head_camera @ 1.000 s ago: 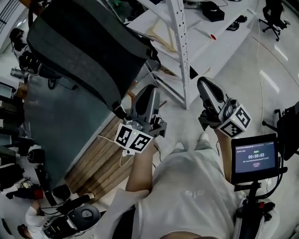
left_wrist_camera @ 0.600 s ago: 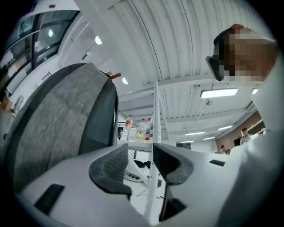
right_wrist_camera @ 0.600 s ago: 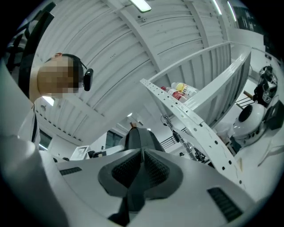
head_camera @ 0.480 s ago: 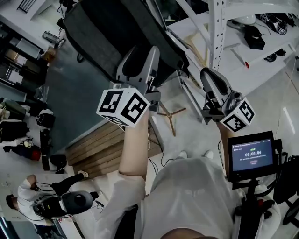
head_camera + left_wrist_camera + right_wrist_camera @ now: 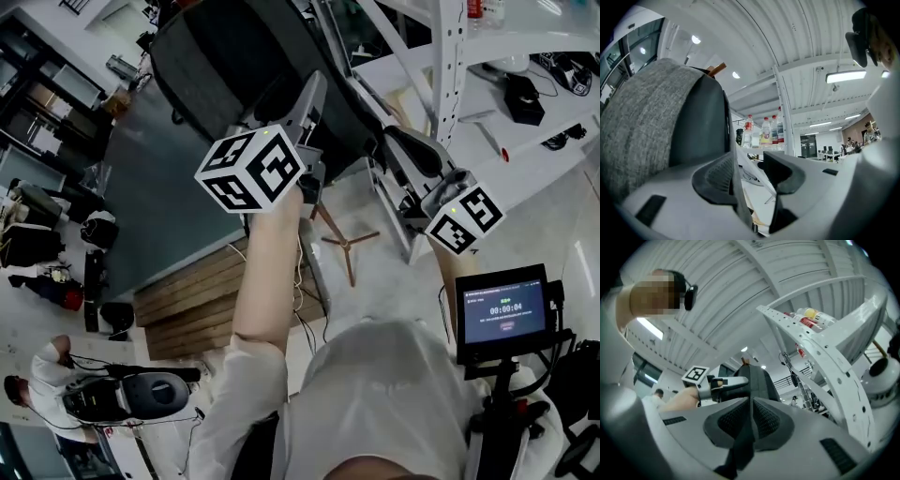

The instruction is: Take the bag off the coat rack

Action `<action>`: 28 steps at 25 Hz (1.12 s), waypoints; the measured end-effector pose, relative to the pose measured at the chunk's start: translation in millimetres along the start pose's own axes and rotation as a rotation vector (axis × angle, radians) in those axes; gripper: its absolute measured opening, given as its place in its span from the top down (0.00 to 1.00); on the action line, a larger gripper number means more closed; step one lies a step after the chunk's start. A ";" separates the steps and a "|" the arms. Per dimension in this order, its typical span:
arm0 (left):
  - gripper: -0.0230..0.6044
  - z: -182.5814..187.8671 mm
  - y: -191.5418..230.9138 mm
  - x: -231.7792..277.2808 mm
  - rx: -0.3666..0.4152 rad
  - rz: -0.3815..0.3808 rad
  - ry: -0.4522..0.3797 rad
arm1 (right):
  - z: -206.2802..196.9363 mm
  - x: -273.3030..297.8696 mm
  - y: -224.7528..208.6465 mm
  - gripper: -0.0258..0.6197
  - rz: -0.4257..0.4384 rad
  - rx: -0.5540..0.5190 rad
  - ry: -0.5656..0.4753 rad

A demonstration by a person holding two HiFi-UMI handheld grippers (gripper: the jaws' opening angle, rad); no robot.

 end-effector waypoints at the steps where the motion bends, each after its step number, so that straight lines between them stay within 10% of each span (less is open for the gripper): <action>1: 0.67 -1.0 1.9 -0.9 -0.004 0.002 -0.001 | -3.5 10.8 -4.2 0.94 0.004 -0.049 0.042; 9: 0.67 2.6 11.4 -18.2 -0.045 -0.001 -0.016 | -56.2 88.0 -19.3 0.46 0.079 -0.172 0.335; 17: 0.67 1.8 6.1 -23.2 -0.058 -0.056 0.024 | -72.3 99.4 -20.4 0.48 0.030 -0.144 0.427; 22: 0.67 -7.9 9.5 -21.8 -0.102 -0.123 0.033 | -38.4 84.2 6.7 0.77 0.055 -0.182 0.315; 28: 0.66 3.5 -18.9 -9.3 -0.142 -0.348 -0.026 | 2.2 53.0 12.9 0.79 0.116 -0.268 0.334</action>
Point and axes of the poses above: the fingertips, and each gripper's own axes: x forward along the fingers, y to its left, z out of its top, the point moved 6 cm from there along -x, backward along the fingers, and after that the axes turned 9 degrees about -y, right-handed, at the moved point
